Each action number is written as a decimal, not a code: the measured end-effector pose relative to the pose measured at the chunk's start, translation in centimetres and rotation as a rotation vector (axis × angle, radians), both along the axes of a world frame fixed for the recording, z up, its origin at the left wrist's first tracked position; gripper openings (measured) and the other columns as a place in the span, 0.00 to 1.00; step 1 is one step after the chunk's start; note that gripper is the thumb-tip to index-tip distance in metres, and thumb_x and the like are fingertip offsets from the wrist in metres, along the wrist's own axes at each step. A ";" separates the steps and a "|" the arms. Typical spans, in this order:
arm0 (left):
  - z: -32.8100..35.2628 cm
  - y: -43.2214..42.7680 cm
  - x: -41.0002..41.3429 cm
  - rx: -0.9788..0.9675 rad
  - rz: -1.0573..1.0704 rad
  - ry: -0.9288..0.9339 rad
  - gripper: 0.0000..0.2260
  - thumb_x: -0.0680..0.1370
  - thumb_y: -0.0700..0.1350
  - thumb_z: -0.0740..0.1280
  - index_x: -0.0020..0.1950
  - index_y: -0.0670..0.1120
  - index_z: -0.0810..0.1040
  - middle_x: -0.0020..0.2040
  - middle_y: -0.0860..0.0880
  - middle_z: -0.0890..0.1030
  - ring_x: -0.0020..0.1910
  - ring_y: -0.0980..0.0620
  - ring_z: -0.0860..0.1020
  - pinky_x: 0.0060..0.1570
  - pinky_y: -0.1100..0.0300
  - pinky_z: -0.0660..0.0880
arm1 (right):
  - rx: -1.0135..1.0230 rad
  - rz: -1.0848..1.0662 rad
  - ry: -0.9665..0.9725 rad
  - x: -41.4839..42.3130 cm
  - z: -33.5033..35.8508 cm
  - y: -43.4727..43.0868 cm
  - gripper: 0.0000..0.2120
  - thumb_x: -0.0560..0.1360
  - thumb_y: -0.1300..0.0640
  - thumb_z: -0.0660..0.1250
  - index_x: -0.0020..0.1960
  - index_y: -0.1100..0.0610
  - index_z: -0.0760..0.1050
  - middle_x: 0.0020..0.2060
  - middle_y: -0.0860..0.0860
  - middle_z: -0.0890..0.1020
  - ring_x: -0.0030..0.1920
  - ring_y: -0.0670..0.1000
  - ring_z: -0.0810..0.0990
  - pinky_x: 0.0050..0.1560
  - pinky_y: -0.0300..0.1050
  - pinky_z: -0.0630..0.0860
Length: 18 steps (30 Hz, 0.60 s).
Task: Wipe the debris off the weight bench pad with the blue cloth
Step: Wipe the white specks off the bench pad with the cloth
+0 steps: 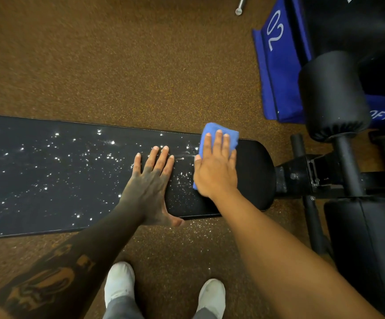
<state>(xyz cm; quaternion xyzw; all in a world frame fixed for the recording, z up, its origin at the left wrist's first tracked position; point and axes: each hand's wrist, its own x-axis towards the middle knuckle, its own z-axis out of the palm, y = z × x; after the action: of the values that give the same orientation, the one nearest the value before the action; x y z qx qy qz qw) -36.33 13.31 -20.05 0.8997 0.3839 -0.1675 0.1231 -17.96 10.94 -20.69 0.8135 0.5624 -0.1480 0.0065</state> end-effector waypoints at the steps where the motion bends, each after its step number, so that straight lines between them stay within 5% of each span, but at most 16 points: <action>1: 0.0 0.0 -0.1 0.002 0.000 0.003 0.71 0.53 0.88 0.52 0.79 0.42 0.32 0.80 0.41 0.30 0.79 0.41 0.30 0.78 0.35 0.40 | 0.005 0.114 -0.003 -0.4 0.1 -0.3 0.30 0.83 0.48 0.48 0.80 0.55 0.41 0.80 0.56 0.41 0.79 0.58 0.38 0.77 0.61 0.45; 4: -0.1 0.1 -0.4 0.008 -0.008 0.010 0.71 0.54 0.88 0.51 0.79 0.42 0.31 0.80 0.42 0.29 0.79 0.41 0.30 0.77 0.35 0.40 | -0.001 0.270 0.000 0.6 0.1 -0.7 0.29 0.83 0.47 0.47 0.80 0.52 0.41 0.80 0.53 0.41 0.79 0.55 0.37 0.78 0.60 0.46; 9: -0.2 0.3 -0.9 -0.002 -0.005 -0.007 0.72 0.53 0.88 0.51 0.79 0.42 0.32 0.80 0.42 0.30 0.79 0.41 0.30 0.77 0.35 0.41 | -0.011 -0.054 -0.010 -0.1 -0.1 1.4 0.30 0.83 0.47 0.47 0.80 0.55 0.41 0.80 0.57 0.41 0.79 0.58 0.38 0.77 0.61 0.46; 14: -0.3 0.4 -1.1 0.007 -0.020 0.000 0.71 0.54 0.88 0.50 0.79 0.41 0.32 0.80 0.41 0.29 0.79 0.40 0.30 0.77 0.35 0.41 | -0.002 0.296 0.009 -0.5 0.1 0.1 0.29 0.83 0.48 0.47 0.81 0.53 0.42 0.80 0.53 0.42 0.79 0.55 0.38 0.78 0.59 0.46; 18: -0.3 0.5 -1.2 -0.003 -0.028 0.000 0.71 0.54 0.88 0.51 0.78 0.42 0.29 0.79 0.42 0.27 0.78 0.41 0.28 0.77 0.35 0.40 | -0.033 0.005 0.001 -0.4 0.1 1.6 0.29 0.83 0.48 0.46 0.81 0.55 0.41 0.80 0.56 0.40 0.79 0.57 0.37 0.78 0.60 0.44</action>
<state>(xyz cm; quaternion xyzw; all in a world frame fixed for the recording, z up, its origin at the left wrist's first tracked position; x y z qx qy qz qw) -37.49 13.82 -20.36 0.9047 0.3711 -0.1698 0.1220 -18.36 12.55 -20.57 0.8119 0.5617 -0.1576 0.0200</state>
